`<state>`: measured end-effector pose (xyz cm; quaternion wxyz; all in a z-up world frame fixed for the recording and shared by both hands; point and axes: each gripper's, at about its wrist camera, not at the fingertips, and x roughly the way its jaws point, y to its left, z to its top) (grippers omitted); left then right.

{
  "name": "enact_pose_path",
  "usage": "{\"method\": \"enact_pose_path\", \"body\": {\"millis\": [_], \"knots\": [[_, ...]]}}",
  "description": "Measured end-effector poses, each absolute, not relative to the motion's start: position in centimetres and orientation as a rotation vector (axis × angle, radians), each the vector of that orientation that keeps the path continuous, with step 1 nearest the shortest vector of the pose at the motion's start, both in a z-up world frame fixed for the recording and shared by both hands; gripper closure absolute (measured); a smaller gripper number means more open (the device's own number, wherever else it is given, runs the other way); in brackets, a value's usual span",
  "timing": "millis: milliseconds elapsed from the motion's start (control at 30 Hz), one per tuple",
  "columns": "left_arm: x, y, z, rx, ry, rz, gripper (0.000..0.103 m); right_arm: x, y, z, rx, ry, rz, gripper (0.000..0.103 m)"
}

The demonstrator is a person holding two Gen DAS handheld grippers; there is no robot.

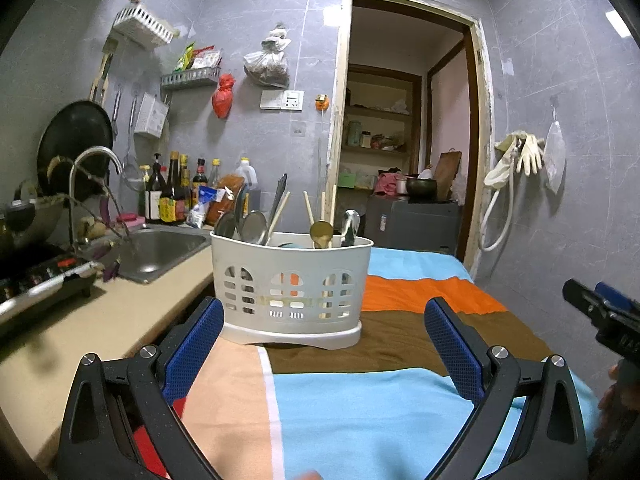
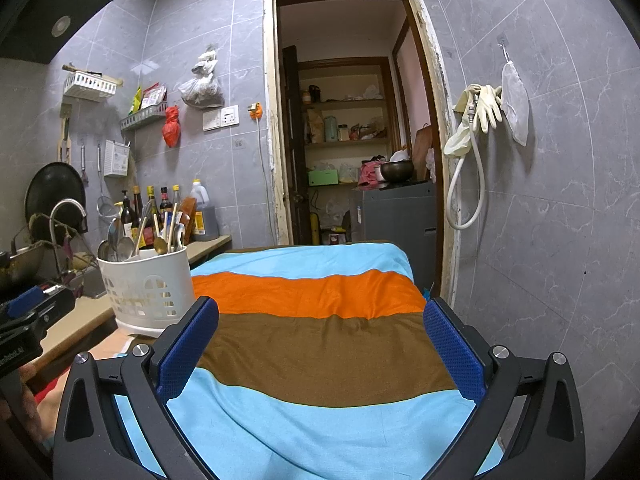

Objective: Organize utensils

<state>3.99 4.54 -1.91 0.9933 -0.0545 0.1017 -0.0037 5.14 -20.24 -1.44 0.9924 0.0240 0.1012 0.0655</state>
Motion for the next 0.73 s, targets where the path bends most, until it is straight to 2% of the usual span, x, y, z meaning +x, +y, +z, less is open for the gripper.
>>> {"method": "enact_pose_path", "body": {"millis": [733], "knots": [[4.16,4.6,-2.17,-0.13,0.223,0.022,0.005,5.1,-20.14,-1.49,0.047,0.204,0.131,0.0]]}}
